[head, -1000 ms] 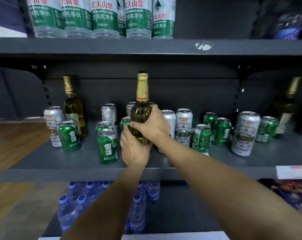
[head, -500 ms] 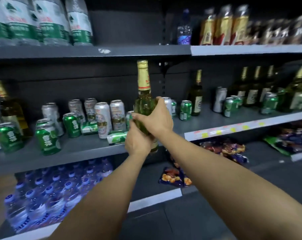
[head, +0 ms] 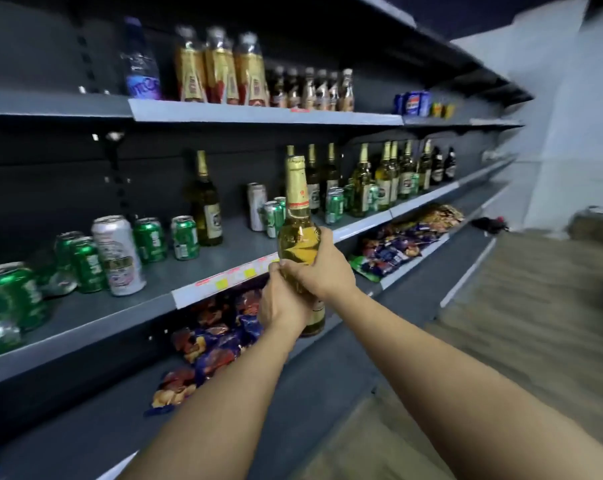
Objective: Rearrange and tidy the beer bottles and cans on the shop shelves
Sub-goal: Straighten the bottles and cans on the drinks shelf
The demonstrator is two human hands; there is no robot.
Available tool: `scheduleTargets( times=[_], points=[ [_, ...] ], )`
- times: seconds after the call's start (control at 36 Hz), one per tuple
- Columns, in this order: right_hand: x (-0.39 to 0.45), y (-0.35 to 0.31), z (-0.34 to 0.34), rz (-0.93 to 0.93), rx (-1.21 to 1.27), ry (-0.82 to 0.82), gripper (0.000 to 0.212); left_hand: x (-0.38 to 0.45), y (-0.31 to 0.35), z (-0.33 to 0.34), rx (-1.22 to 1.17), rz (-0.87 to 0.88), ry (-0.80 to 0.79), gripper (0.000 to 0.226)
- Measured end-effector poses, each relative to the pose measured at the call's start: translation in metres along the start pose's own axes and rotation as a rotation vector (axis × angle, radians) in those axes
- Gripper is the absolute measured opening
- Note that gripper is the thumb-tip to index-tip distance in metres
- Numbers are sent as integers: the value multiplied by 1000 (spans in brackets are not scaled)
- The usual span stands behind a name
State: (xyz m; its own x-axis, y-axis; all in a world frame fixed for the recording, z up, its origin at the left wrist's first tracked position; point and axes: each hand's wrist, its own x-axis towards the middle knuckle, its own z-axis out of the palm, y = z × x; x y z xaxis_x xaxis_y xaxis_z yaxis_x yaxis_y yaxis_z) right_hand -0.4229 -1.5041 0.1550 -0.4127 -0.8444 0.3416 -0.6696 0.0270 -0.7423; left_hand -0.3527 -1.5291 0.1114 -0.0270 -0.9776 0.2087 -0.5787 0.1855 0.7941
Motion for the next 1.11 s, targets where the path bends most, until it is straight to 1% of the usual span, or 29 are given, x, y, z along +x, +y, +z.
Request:
scheduleTargets(
  times=[0.19, 0.28, 0.33, 0.42, 0.58, 0.67, 0.78, 0.86, 0.92, 1.0, 1.11],
  points=[
    [58, 65, -35, 69, -22, 76, 69, 37, 37, 81, -25, 53, -66, 39],
    [95, 87, -42, 65, -36, 100, 66, 65, 52, 111, -32, 81, -82, 47],
    [123, 97, -44, 59, -44, 109, 69, 88, 61, 129, -26, 73, -84, 48],
    [166, 110, -45, 45, -65, 100, 75, 126, 72, 157, -76, 43, -73, 45],
    [240, 135, -45, -5, -50, 79, 68, 188, 90, 199, -146, 23, -4, 43],
    [273, 142, -42, -12, -28, 66, 67, 216, 97, 210, -115, 22, 12, 52],
    [322, 150, -35, -34, -2, 38, 66, 259, 106, 223, -121, 26, 68, 46],
    [359, 154, -29, -79, -6, -5, 68, 291, 109, 235, -141, 24, 125, 47],
    [383, 157, -28, -110, -43, -40, 72, 312, 110, 244, -142, 26, 160, 53],
    [420, 162, -27, -143, -125, -104, 80, 341, 112, 258, -126, 54, 221, 70],
    [462, 169, -17, -193, -197, -159, 75, 373, 114, 271, -95, 1, 278, 77]
  ],
)
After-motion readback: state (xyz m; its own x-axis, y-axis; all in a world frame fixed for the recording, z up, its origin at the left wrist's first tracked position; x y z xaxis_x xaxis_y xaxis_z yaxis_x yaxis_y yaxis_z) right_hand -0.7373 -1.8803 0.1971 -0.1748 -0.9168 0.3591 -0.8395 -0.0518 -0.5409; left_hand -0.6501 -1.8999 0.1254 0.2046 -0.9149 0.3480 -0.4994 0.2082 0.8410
